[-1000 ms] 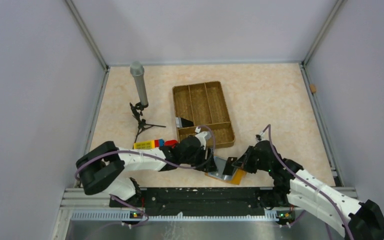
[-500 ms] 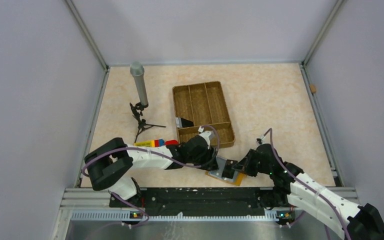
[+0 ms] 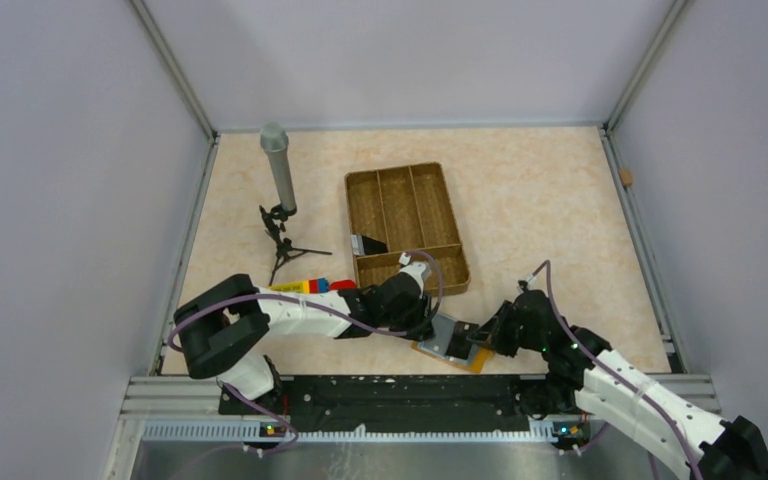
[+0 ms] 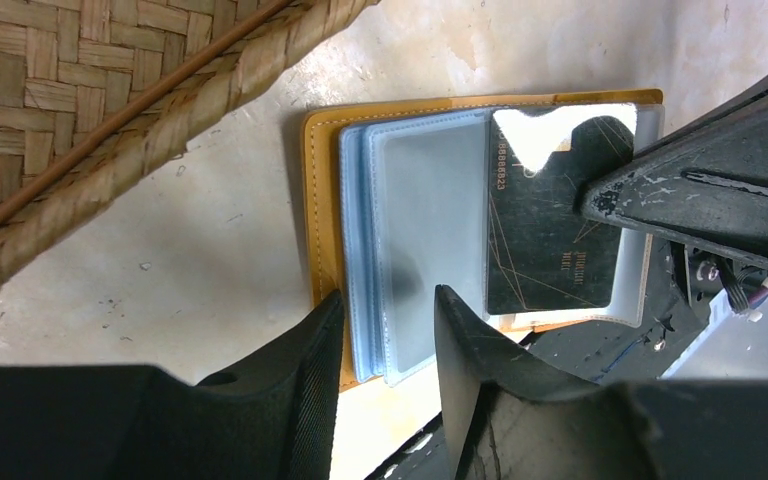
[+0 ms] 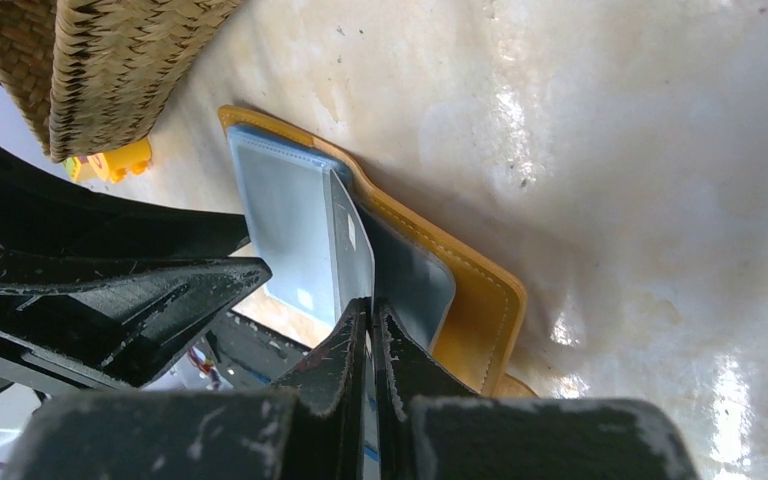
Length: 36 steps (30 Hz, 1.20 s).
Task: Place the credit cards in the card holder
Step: Insert the credit card into the card holder.
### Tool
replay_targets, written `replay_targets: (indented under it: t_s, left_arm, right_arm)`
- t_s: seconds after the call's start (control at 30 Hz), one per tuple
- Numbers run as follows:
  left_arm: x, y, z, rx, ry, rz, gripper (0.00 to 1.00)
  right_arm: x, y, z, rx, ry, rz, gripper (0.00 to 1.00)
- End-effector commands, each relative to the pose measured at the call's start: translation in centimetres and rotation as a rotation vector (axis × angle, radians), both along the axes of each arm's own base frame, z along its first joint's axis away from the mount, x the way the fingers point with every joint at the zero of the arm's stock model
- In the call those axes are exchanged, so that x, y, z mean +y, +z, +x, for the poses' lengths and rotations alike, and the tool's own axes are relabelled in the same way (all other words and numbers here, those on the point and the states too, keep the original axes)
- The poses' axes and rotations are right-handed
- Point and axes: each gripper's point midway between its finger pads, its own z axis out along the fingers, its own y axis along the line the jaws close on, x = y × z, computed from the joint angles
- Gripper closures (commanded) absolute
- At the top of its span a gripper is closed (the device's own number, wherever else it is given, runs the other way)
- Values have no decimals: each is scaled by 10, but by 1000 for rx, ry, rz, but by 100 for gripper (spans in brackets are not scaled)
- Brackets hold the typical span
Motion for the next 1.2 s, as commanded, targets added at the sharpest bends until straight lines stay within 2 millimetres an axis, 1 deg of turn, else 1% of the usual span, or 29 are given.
replay_targets:
  t_s: [0.0, 0.23, 0.37, 0.57, 1.13, 1.17]
  left_arm:
    - [8, -16, 0, -6, 2, 72, 60]
    - [7, -17, -2, -2, -4, 70, 63]
    - [6, -18, -4, 4, -12, 67, 64]
    - [6, -18, -5, 10, -14, 67, 67]
    - [3, -18, -6, 20, -23, 61, 72]
    - [-1, -17, -8, 89, 58, 34, 72]
  right_arm:
    - [-17, -16, -11, 72, -46, -67, 100]
    - [-16, -22, -12, 81, -49, -64, 100]
    - [-11, -25, -11, 83, -41, -41, 100]
    - [-9, -27, -9, 82, -31, -44, 100]
    - [-4, -37, -13, 104, -16, -47, 100]
    - [-3, -38, -13, 106, -13, -47, 100]
